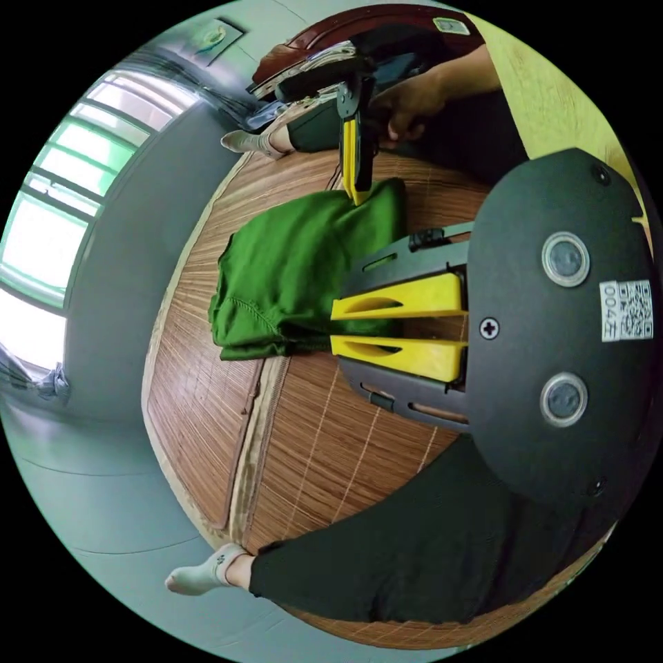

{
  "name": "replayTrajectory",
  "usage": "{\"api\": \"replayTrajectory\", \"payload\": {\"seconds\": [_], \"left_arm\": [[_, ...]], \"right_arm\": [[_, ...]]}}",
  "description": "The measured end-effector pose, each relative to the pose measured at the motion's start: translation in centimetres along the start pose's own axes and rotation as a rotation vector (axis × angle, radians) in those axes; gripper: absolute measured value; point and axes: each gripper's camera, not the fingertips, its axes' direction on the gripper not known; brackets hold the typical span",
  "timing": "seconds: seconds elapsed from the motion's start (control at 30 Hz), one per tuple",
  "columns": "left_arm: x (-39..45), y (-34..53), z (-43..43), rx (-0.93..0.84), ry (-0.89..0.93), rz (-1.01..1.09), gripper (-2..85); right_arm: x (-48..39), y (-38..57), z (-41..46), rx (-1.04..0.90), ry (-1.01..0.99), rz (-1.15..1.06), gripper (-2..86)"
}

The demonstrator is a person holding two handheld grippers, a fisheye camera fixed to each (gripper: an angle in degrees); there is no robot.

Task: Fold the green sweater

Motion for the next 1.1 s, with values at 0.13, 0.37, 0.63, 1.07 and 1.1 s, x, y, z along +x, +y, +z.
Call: {"api": "replayTrajectory", "payload": {"seconds": [0.13, 0.37, 0.63, 1.07, 1.1], "left_arm": [[-3.4, 3.0, -0.9, -0.093, 0.076, -0.163, 6.5], [-5.4, 4.5, 0.0, -0.119, 0.127, -0.208, 6.4], [-4.2, 6.1, 1.8, -0.170, -0.009, -0.124, 2.6], [1.1, 4.7, -2.9, 0.110, -0.025, 0.132, 4.2], [1.6, 4.3, -2.5, 0.127, -0.027, 0.155, 4.0]], "right_arm": [[0.3, 0.3, 0.1, 0.006, -0.014, 0.014, 5.9], [-0.4, 0.7, 0.5, 0.011, 0.014, 0.004, 6.0], [-0.3, 1.1, 0.9, 0.014, 0.001, 0.011, 6.0], [-1.4, 0.8, 1.6, -0.024, 0.038, 0.014, 5.9], [-1.4, 0.9, 1.7, -0.022, 0.036, 0.014, 5.9]]}}
